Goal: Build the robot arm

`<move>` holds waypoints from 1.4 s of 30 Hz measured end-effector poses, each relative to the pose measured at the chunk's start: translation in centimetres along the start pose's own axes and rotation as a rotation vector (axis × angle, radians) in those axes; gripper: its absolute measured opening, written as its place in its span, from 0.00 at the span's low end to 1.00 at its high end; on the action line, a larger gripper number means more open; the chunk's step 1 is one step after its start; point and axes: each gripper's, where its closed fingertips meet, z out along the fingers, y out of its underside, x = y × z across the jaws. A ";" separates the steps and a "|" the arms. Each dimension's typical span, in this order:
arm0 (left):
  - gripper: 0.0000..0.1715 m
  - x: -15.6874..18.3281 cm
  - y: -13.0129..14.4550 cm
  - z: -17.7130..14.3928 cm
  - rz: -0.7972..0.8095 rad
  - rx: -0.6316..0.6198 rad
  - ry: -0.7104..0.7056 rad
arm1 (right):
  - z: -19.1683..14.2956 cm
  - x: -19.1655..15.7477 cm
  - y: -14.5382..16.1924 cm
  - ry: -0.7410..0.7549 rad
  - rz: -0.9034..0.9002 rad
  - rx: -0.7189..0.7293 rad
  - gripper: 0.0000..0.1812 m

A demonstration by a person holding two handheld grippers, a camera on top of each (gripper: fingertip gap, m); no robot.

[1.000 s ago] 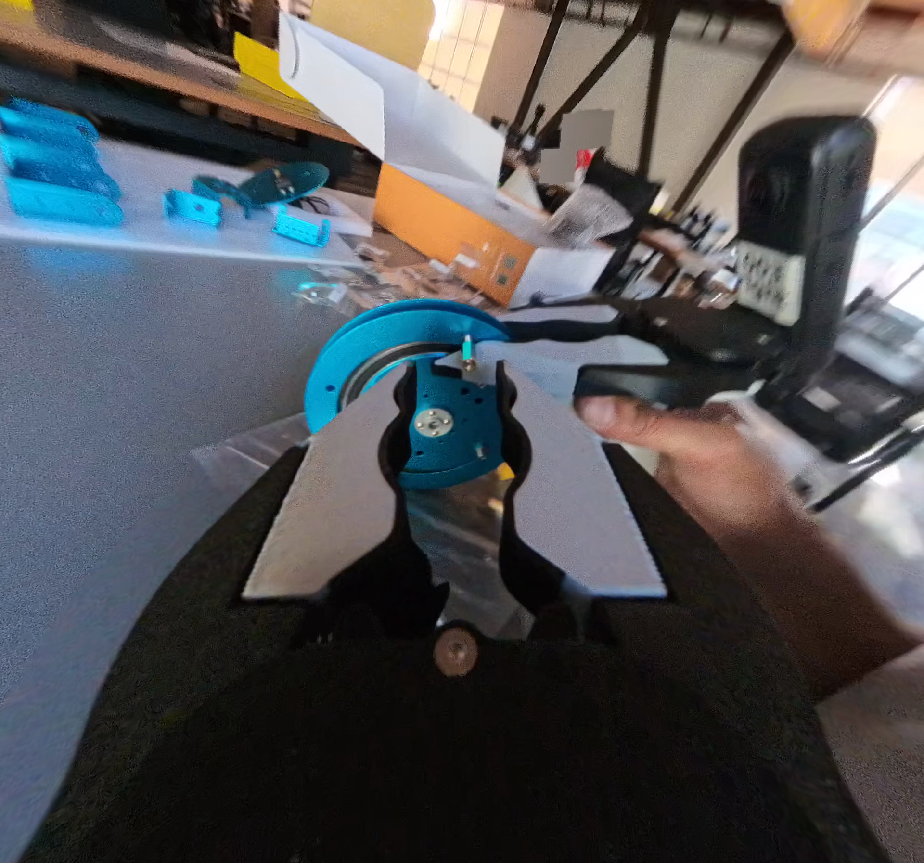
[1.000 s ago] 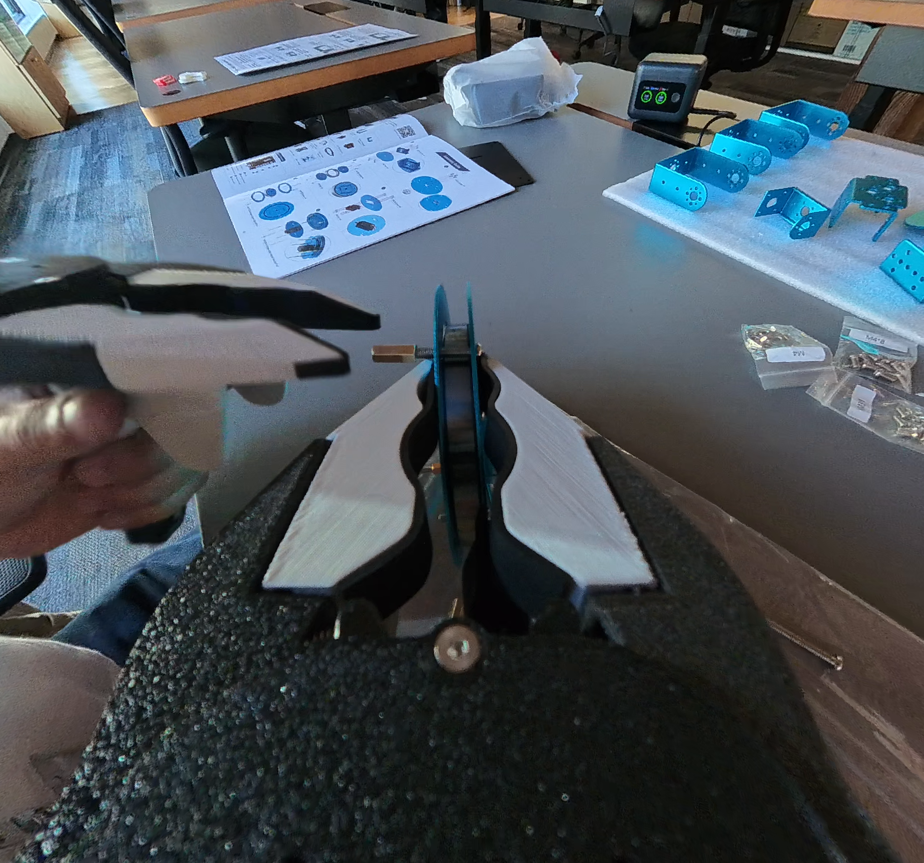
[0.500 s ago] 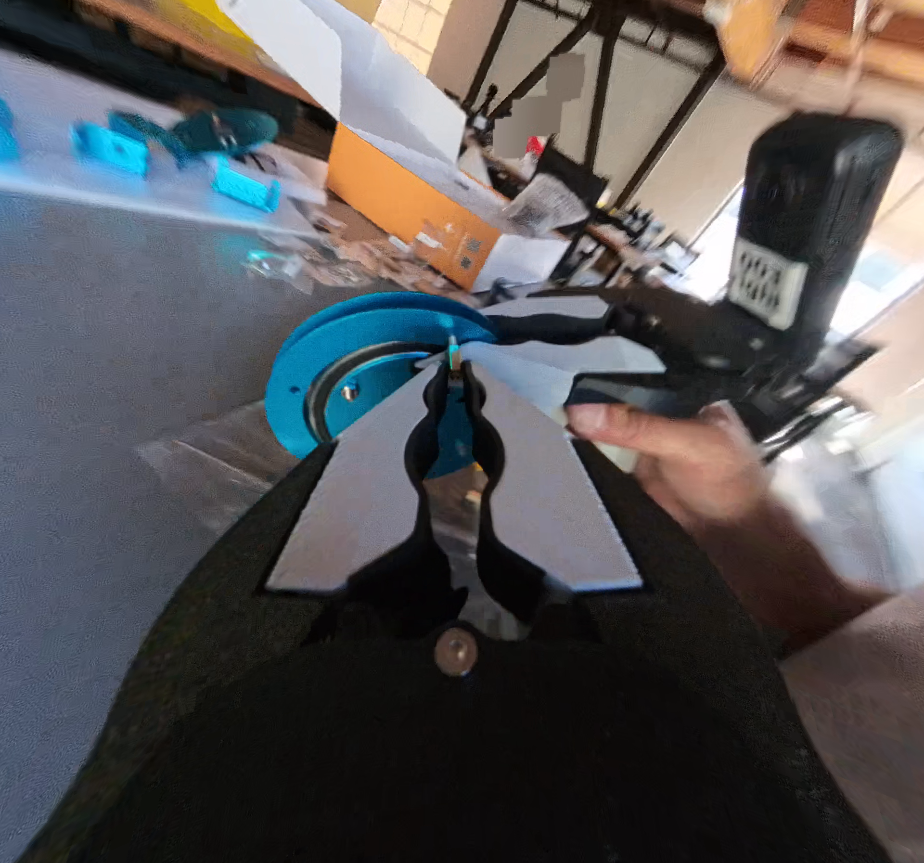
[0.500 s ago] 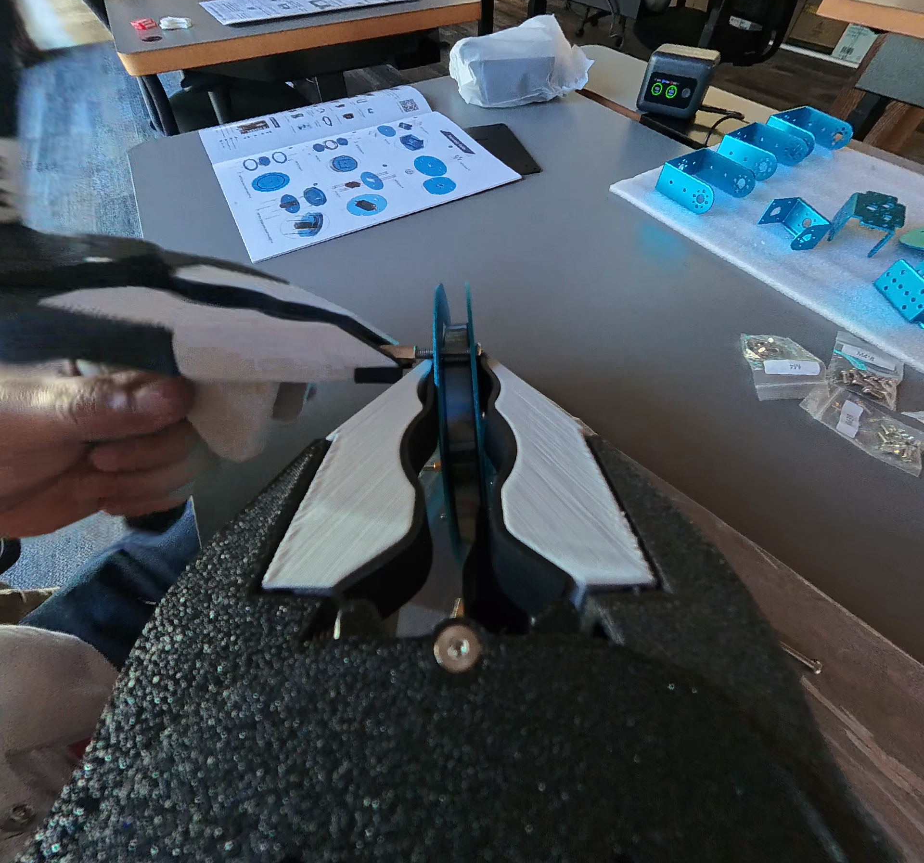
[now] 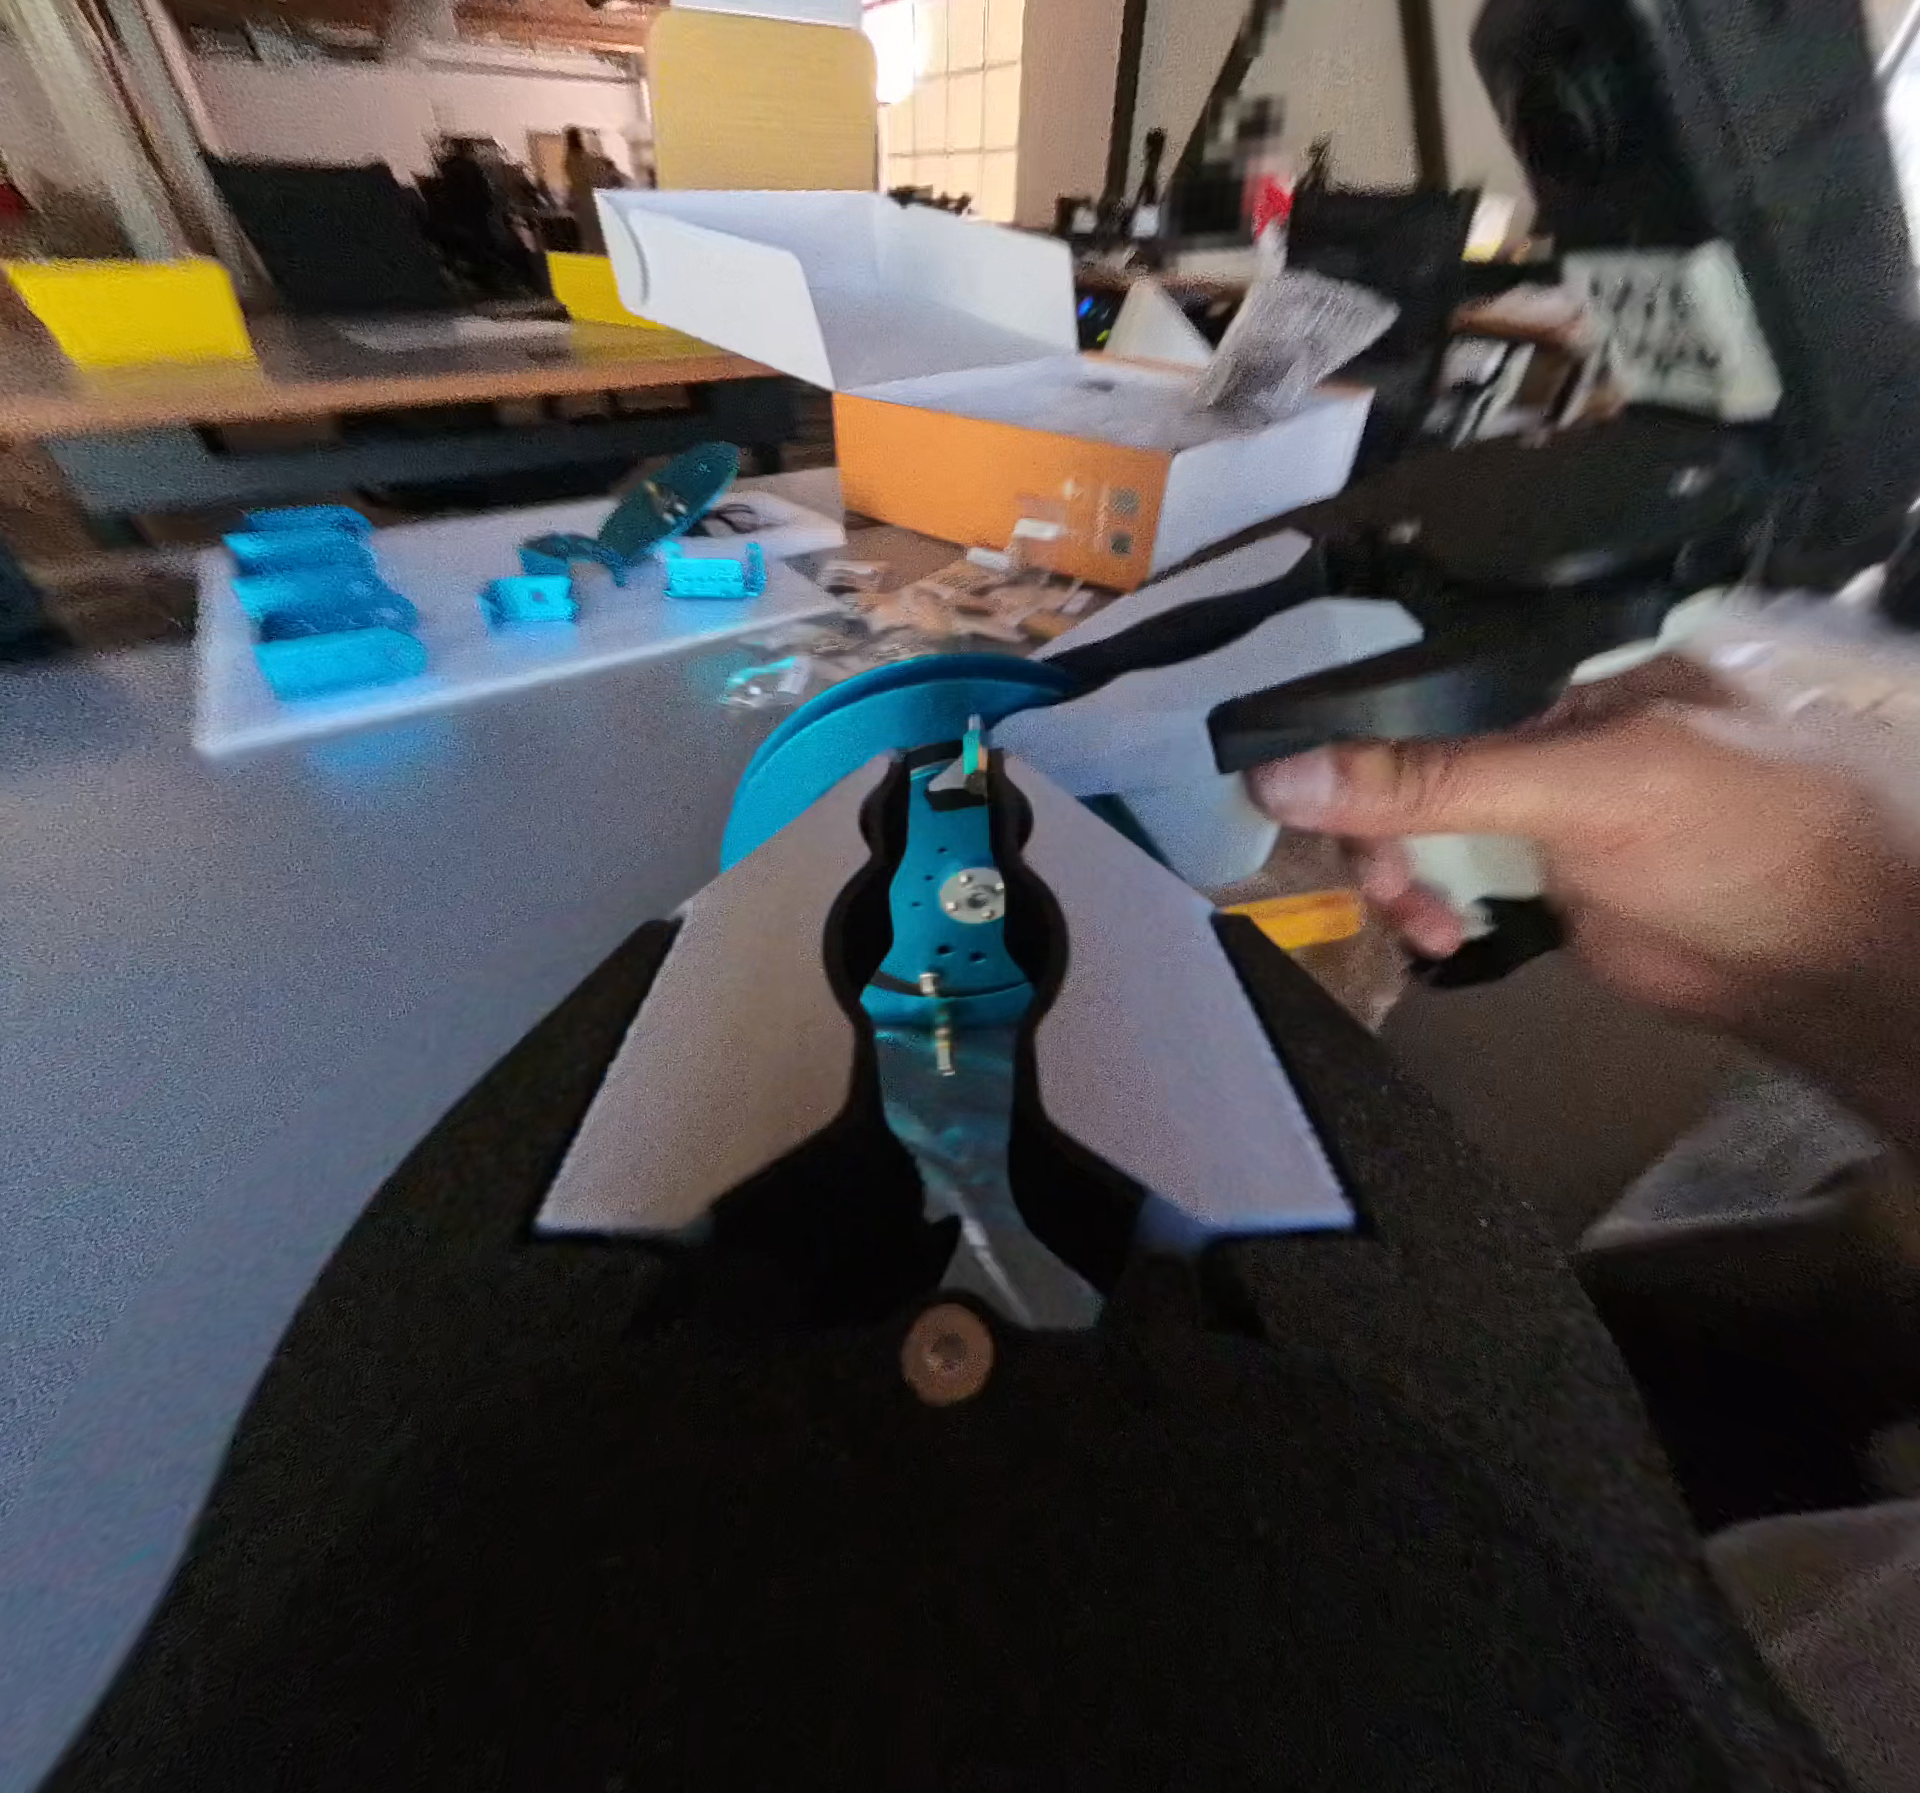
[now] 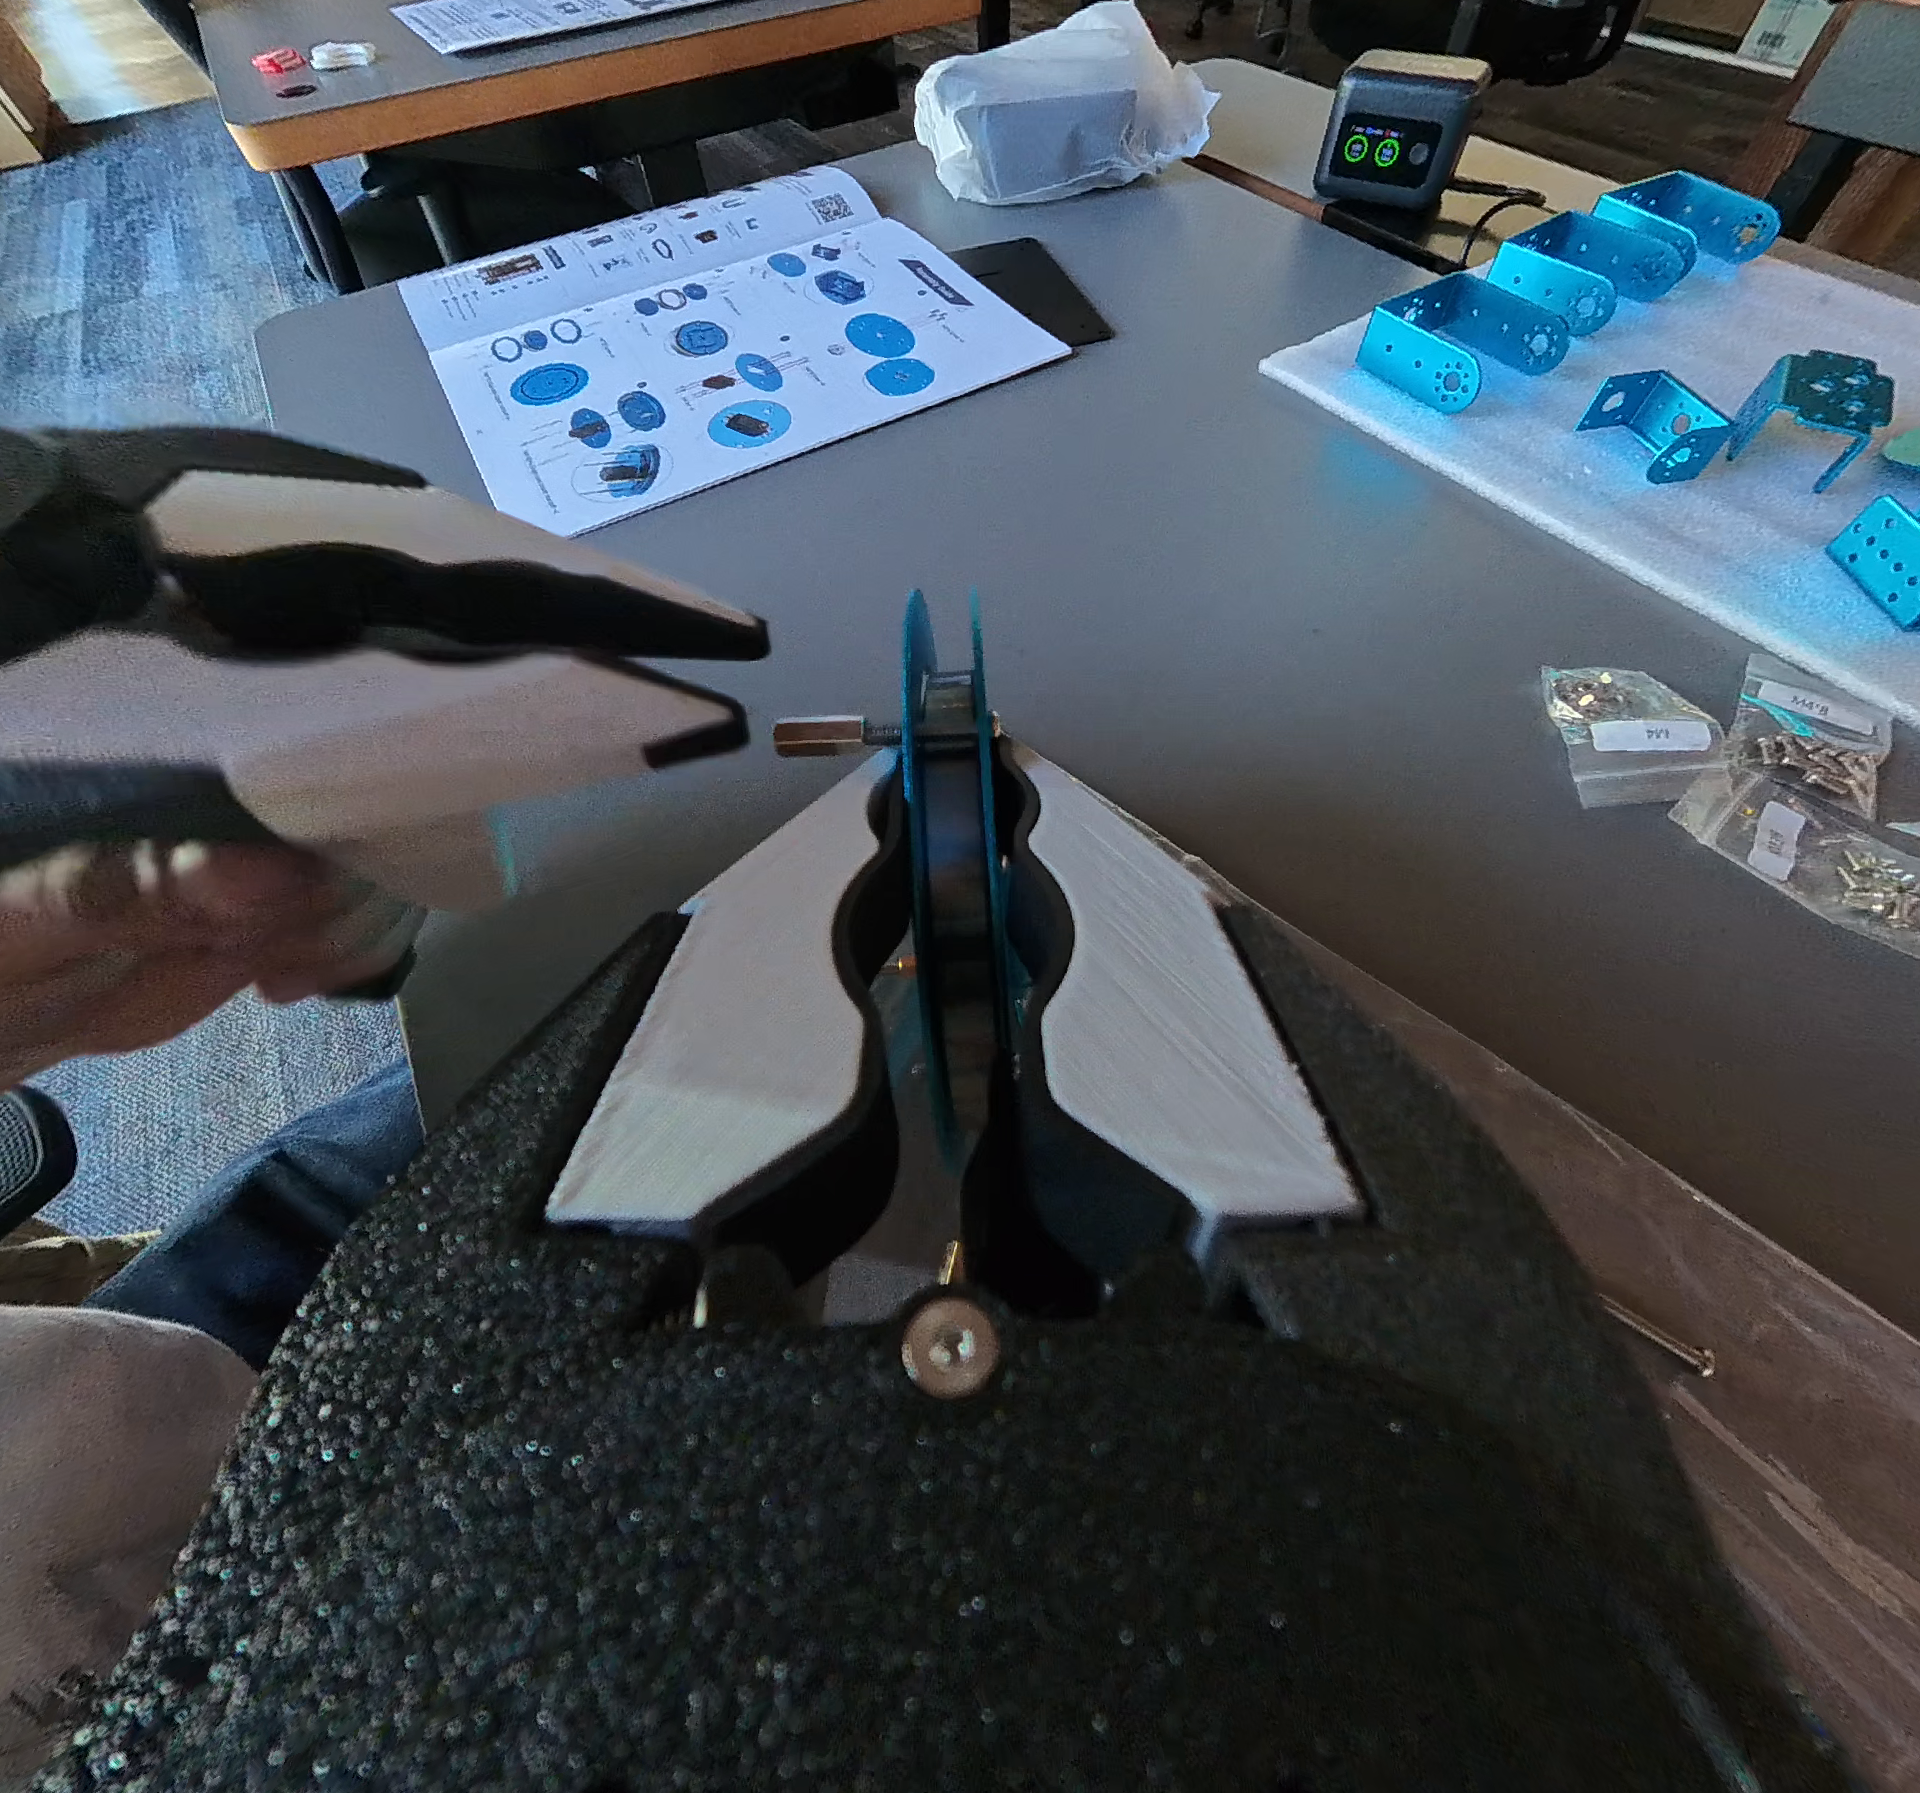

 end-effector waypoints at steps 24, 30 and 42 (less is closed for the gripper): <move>0.03 -0.2 1.7 1.6 0.885 -0.127 -0.238 | 0.2 0.1 -0.1 -0.001 -0.013 -0.006 0.08; 0.09 0.0 0.1 0.1 -0.218 0.041 0.062 | 0.1 0.3 -0.1 -0.002 0.007 0.002 0.07; 0.02 0.1 0.7 1.4 -0.401 0.032 0.098 | 0.3 -0.1 -0.1 -0.002 -0.016 -0.004 0.07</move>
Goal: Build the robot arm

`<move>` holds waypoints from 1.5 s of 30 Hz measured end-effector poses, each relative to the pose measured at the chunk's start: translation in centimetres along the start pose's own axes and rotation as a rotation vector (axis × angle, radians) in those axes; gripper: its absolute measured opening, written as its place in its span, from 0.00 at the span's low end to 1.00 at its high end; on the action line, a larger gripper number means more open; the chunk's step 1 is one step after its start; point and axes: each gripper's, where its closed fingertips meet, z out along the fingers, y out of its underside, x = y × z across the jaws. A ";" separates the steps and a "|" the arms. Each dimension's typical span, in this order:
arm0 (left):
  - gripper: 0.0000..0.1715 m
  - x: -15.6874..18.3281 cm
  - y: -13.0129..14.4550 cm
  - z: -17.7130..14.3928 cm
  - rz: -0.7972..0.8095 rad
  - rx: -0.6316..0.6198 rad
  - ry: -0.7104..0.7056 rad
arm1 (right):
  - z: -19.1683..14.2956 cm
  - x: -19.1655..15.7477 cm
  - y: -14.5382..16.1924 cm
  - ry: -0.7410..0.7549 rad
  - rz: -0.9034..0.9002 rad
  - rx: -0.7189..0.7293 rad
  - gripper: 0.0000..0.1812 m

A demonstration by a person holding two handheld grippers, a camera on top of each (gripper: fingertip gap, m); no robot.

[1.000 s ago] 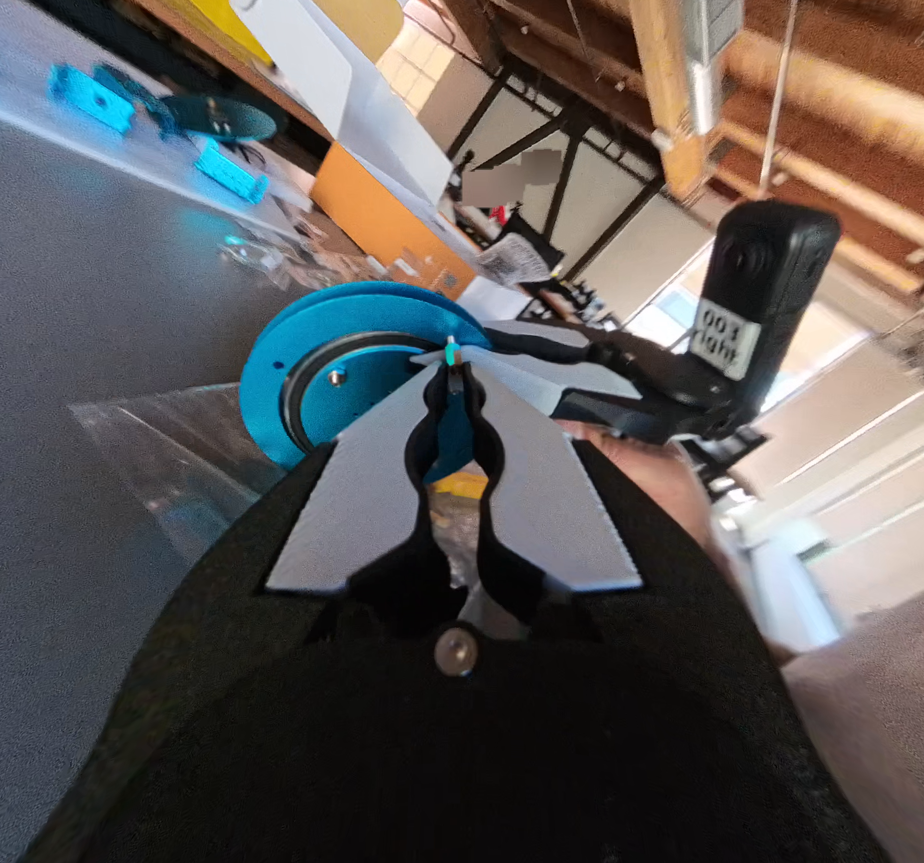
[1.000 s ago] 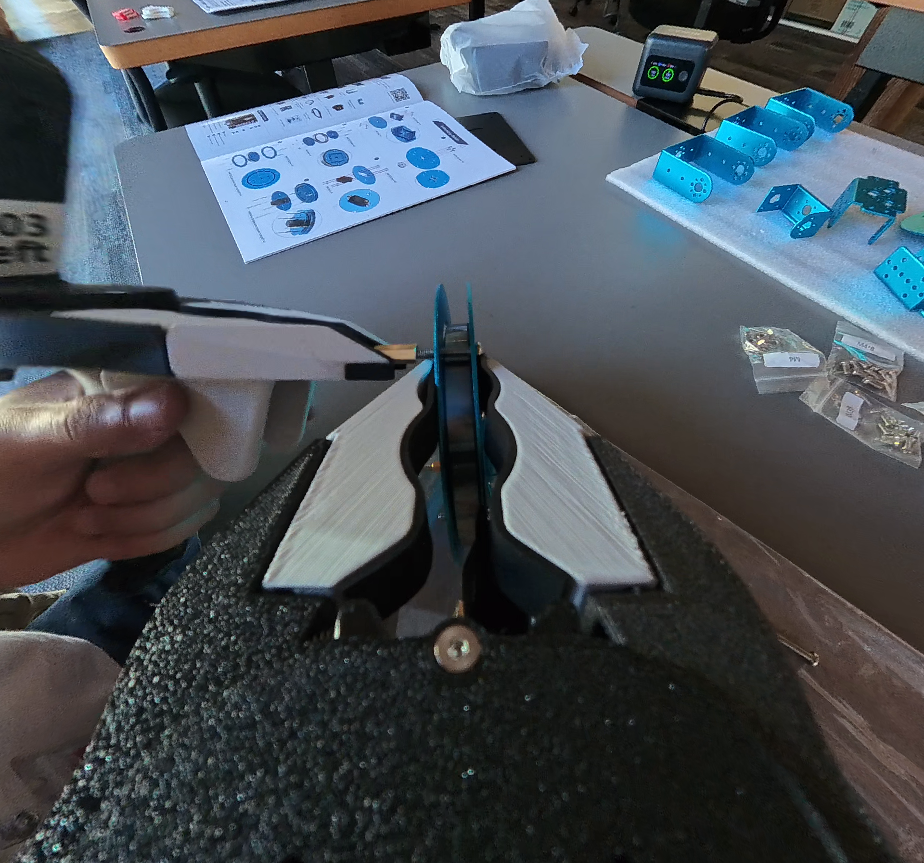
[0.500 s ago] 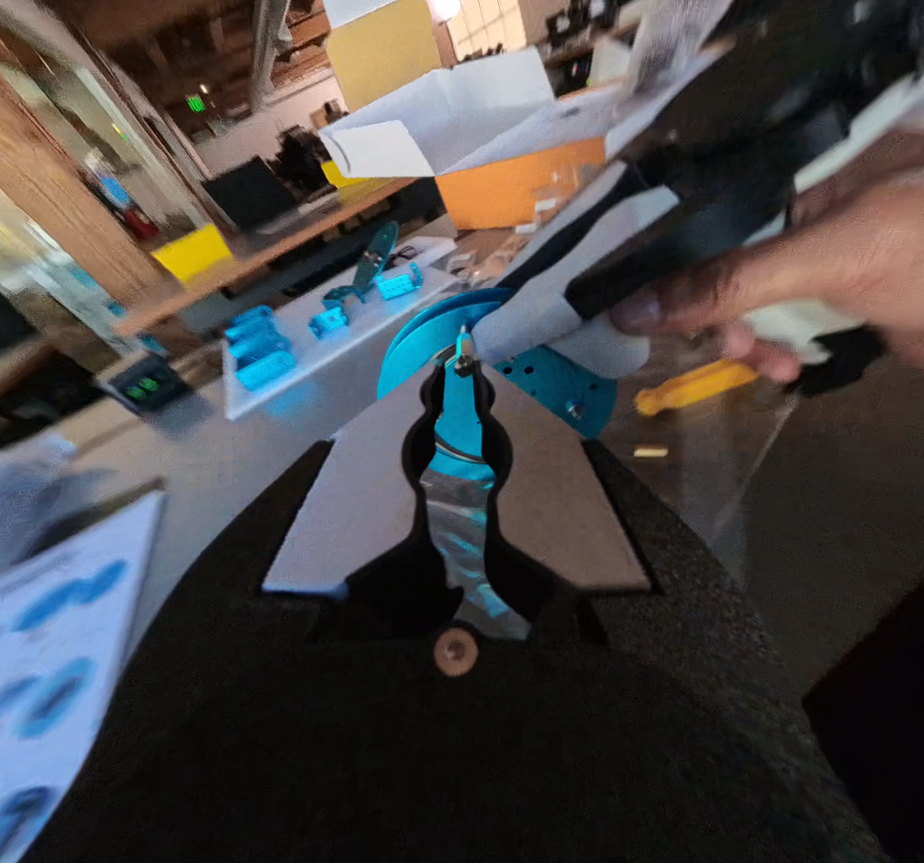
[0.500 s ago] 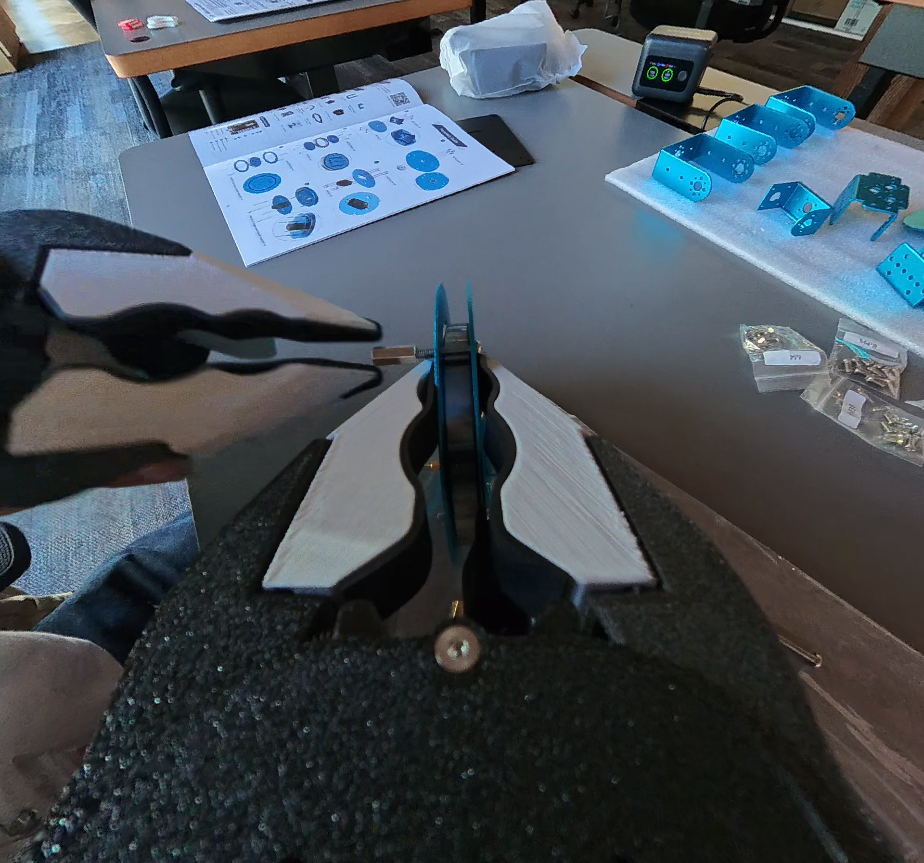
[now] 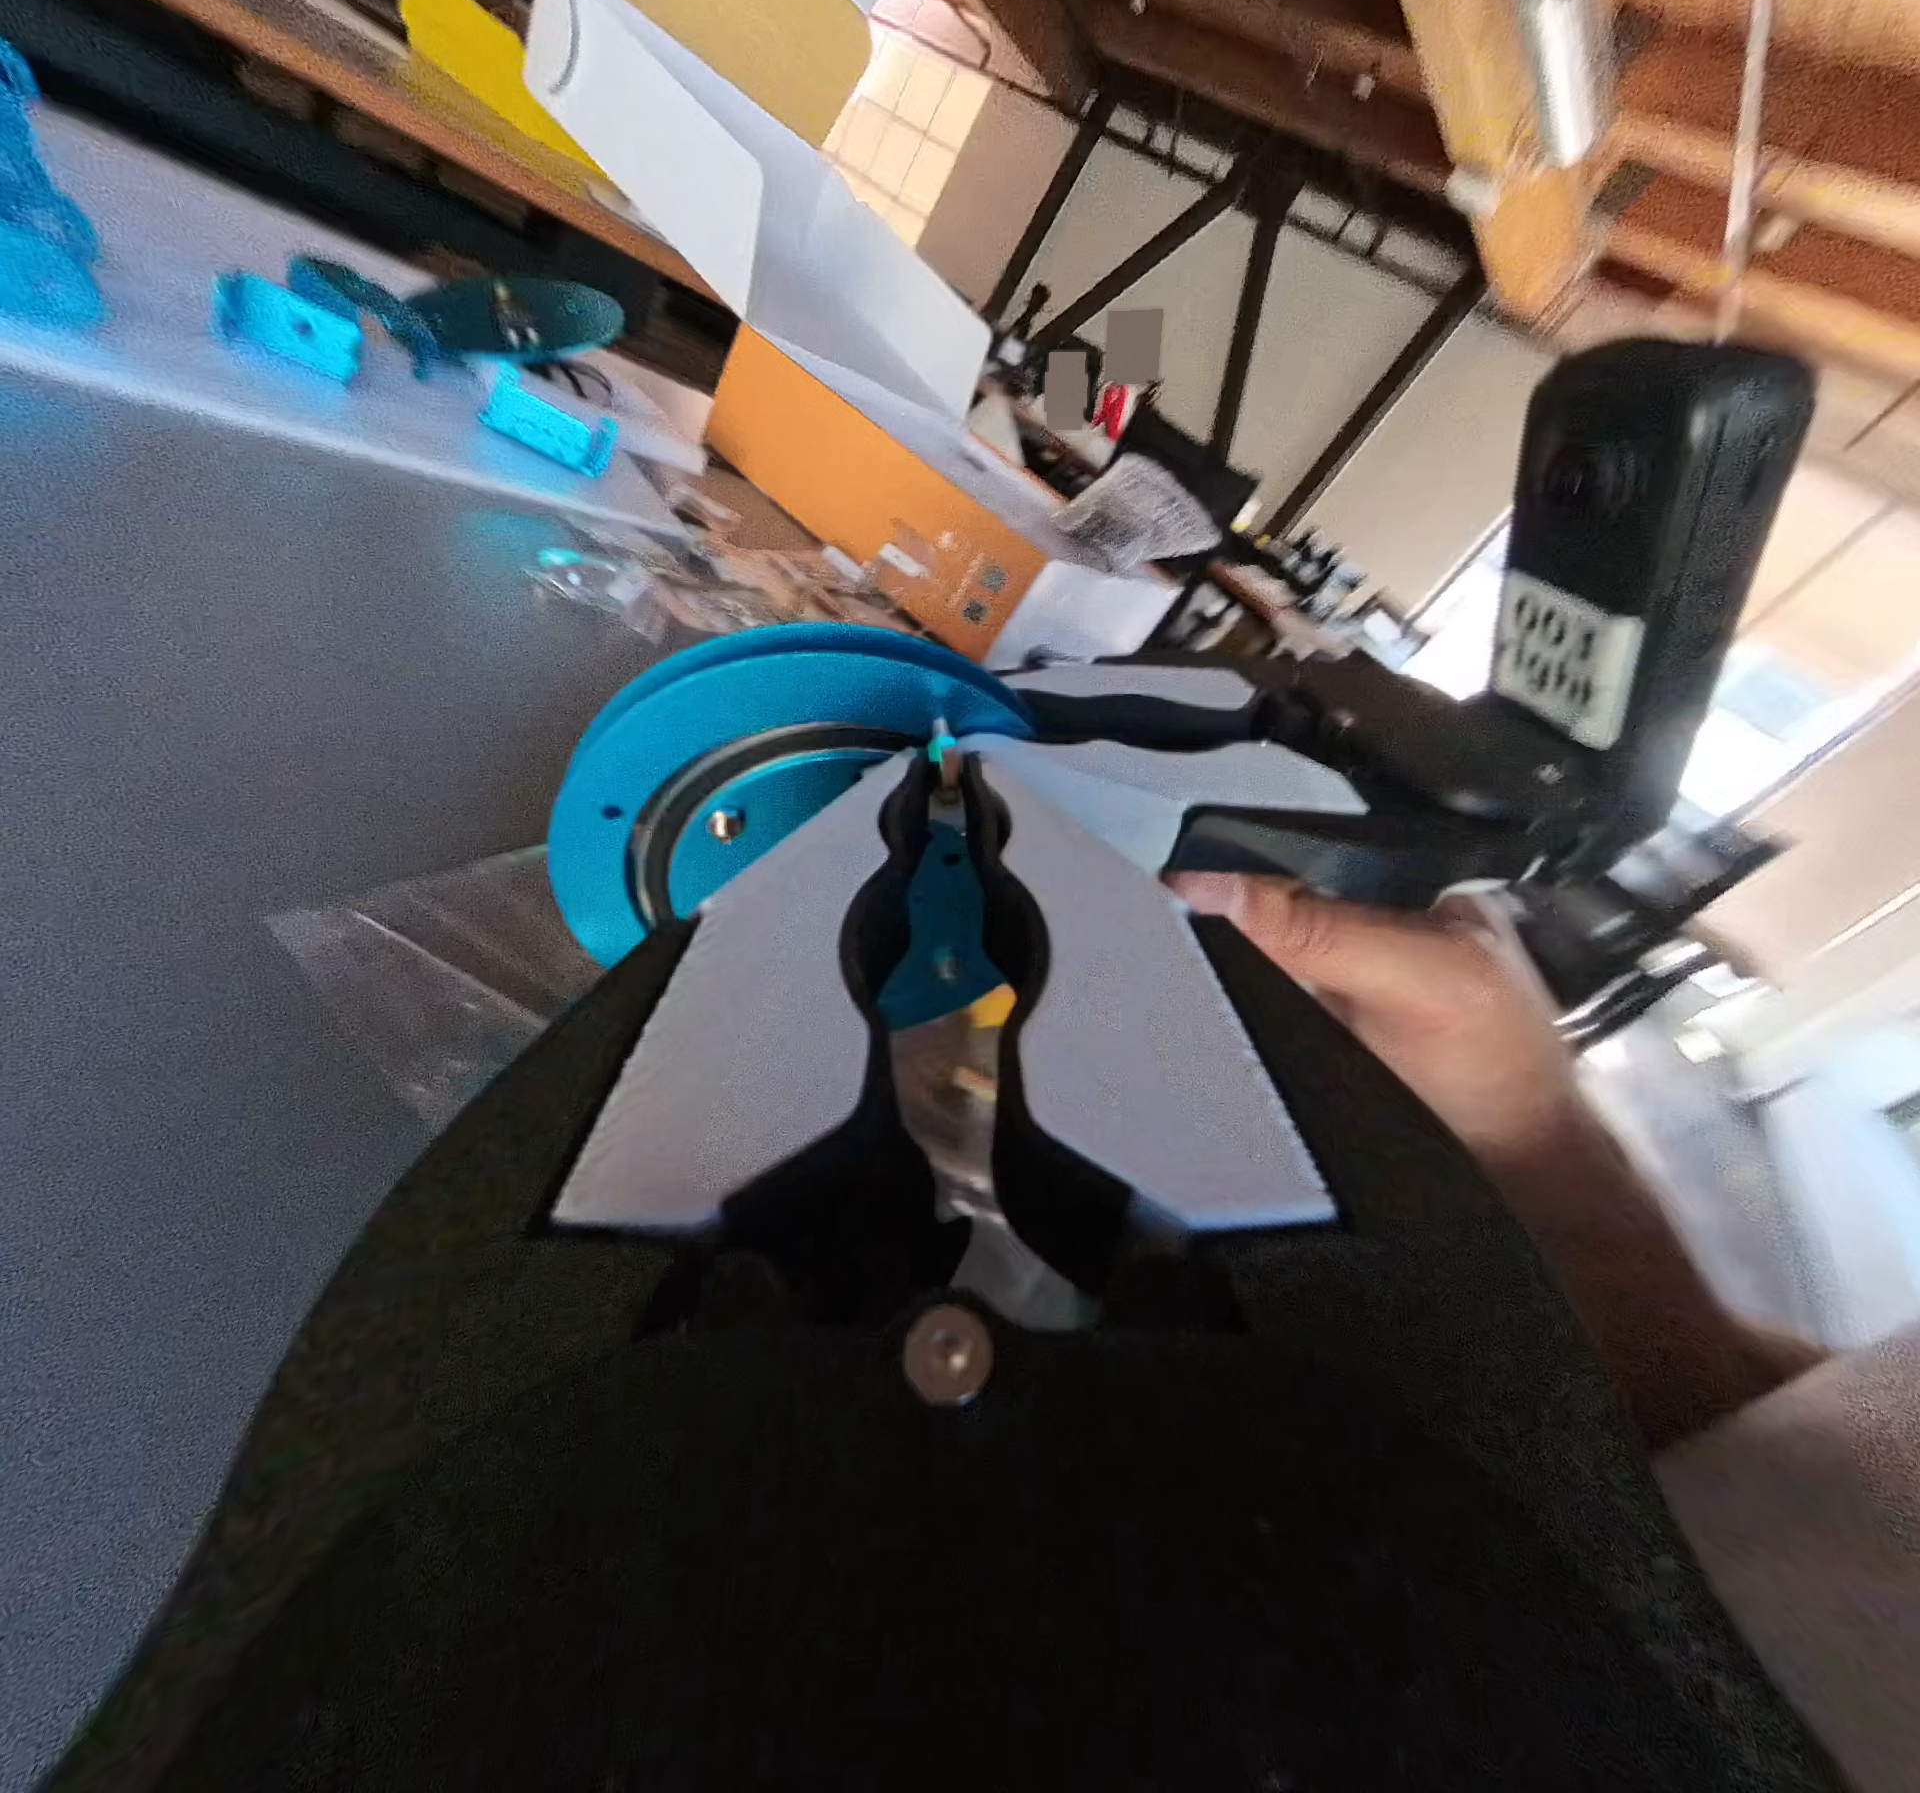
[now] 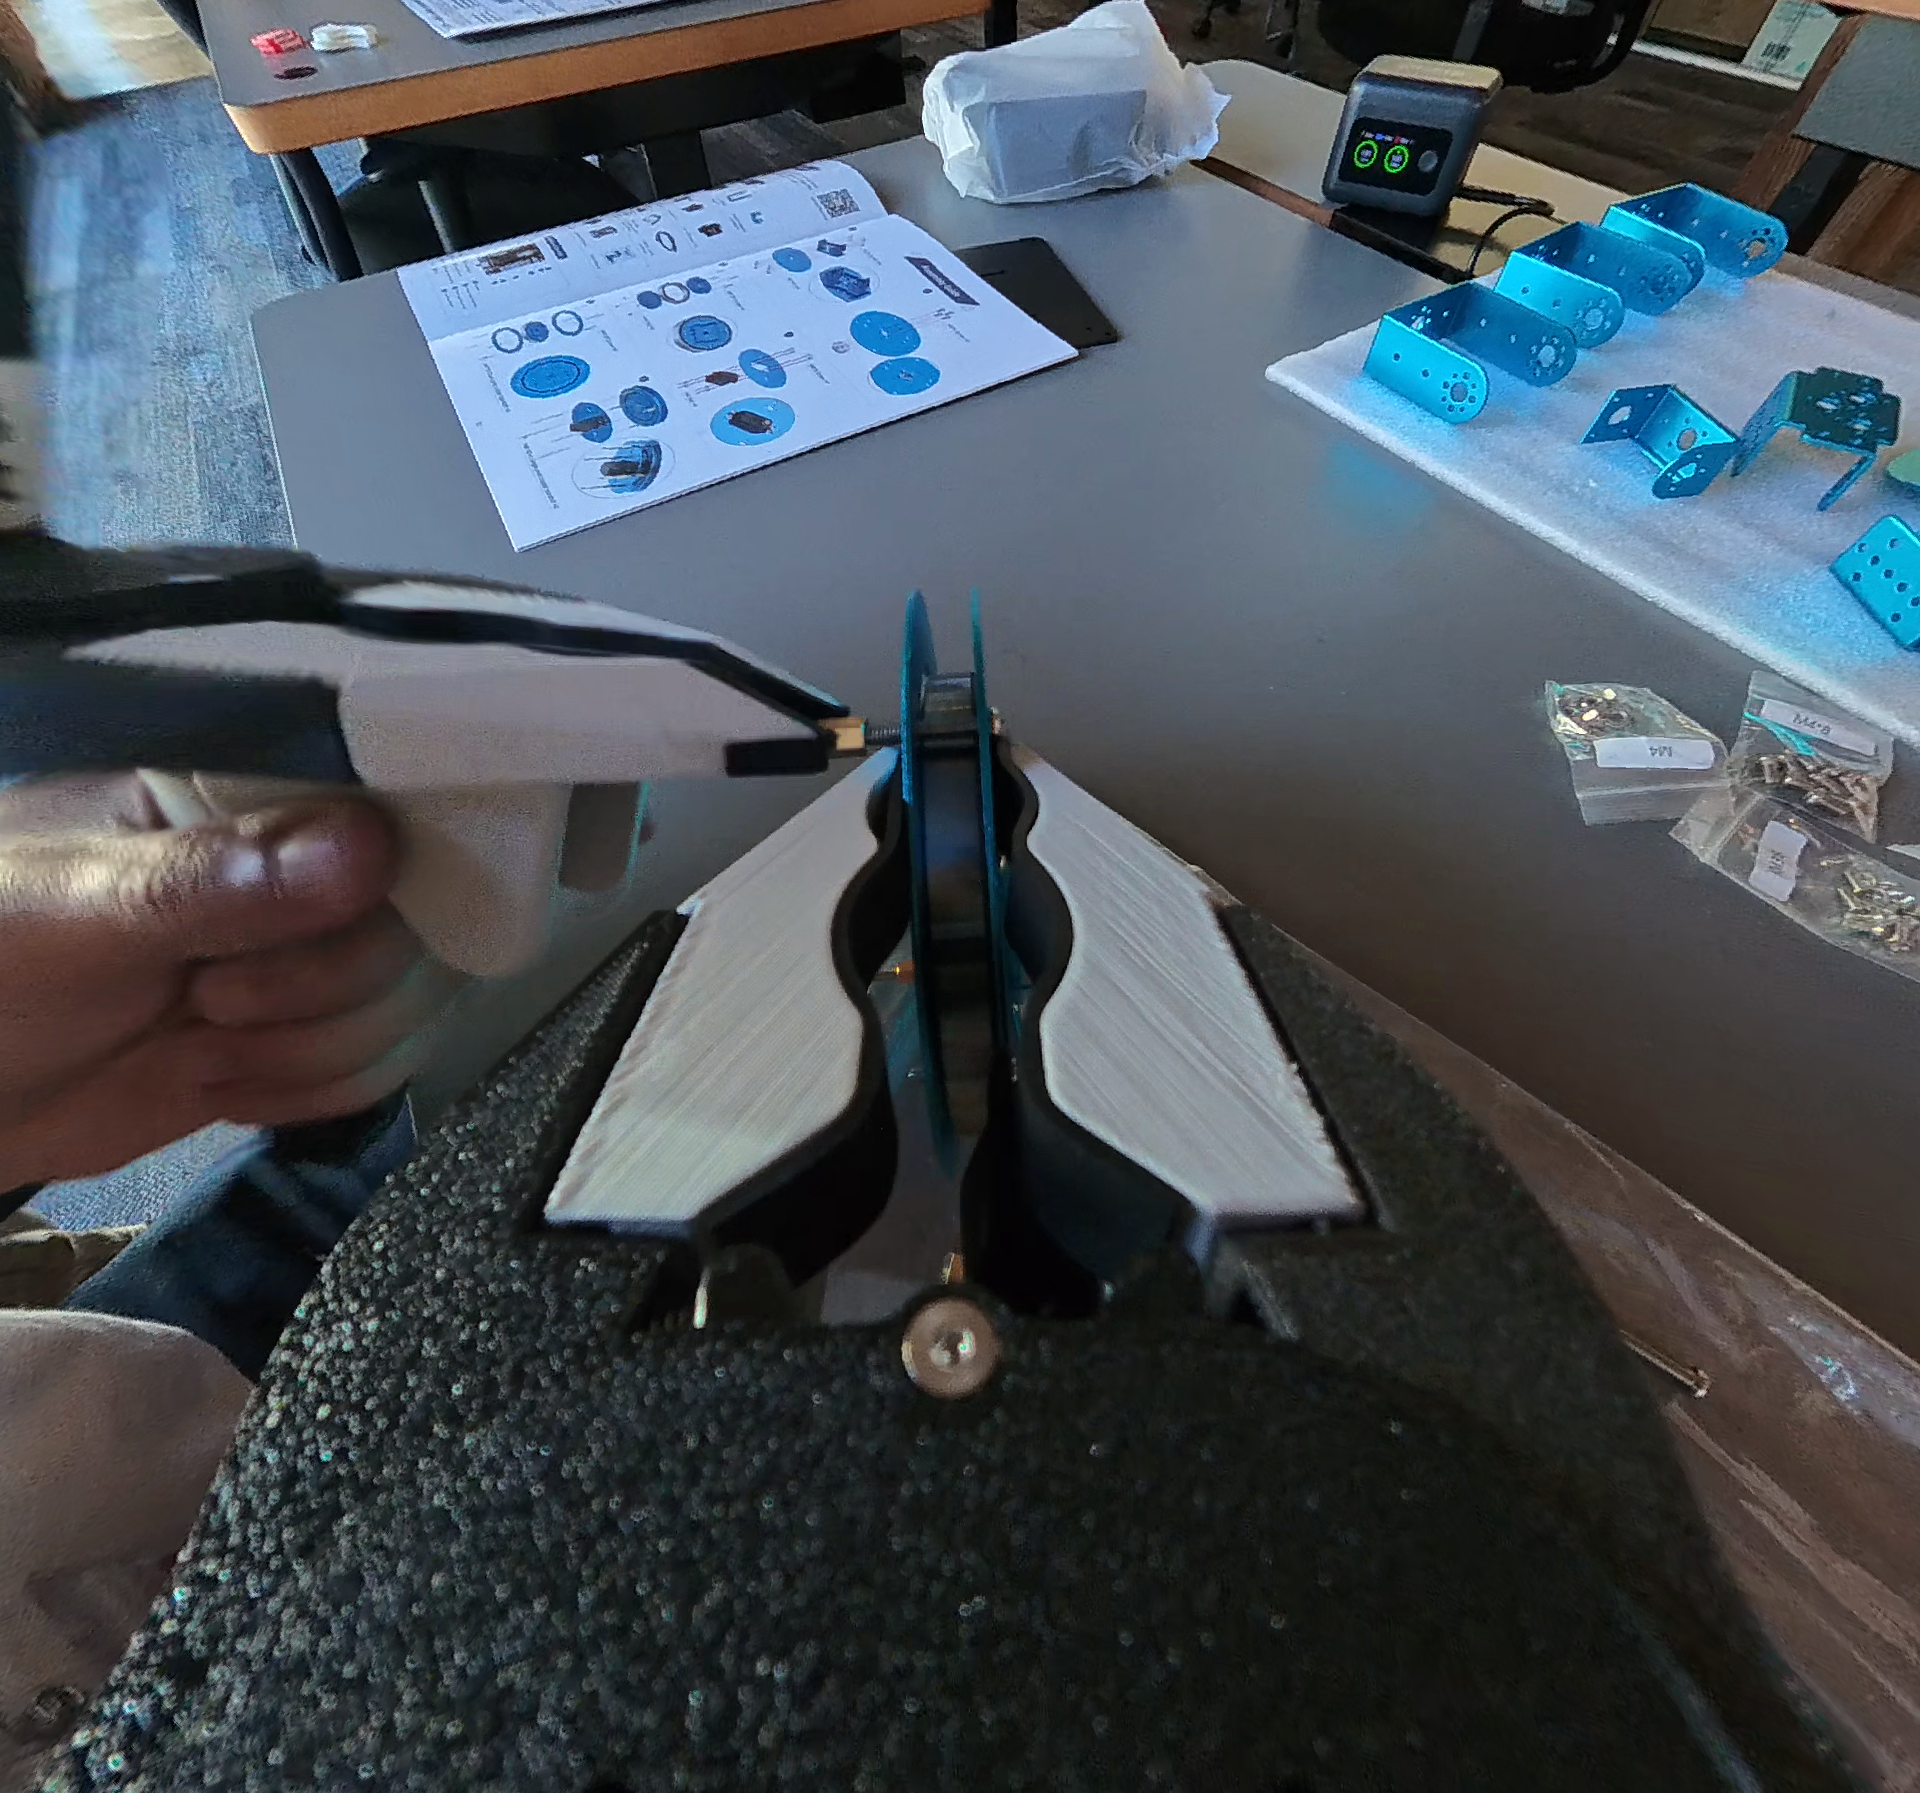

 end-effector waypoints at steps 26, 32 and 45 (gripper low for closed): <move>0.05 0.2 -0.1 -0.6 -0.297 0.021 0.162 | 0.0 0.0 0.0 -0.007 -0.003 0.005 0.08; 0.03 0.2 0.3 0.1 0.176 -0.039 -0.011 | 0.0 0.3 0.0 -0.003 0.013 0.008 0.08; 0.07 -0.1 0.3 -0.9 0.971 -0.112 -0.227 | -0.2 0.2 0.1 -0.017 0.013 0.012 0.08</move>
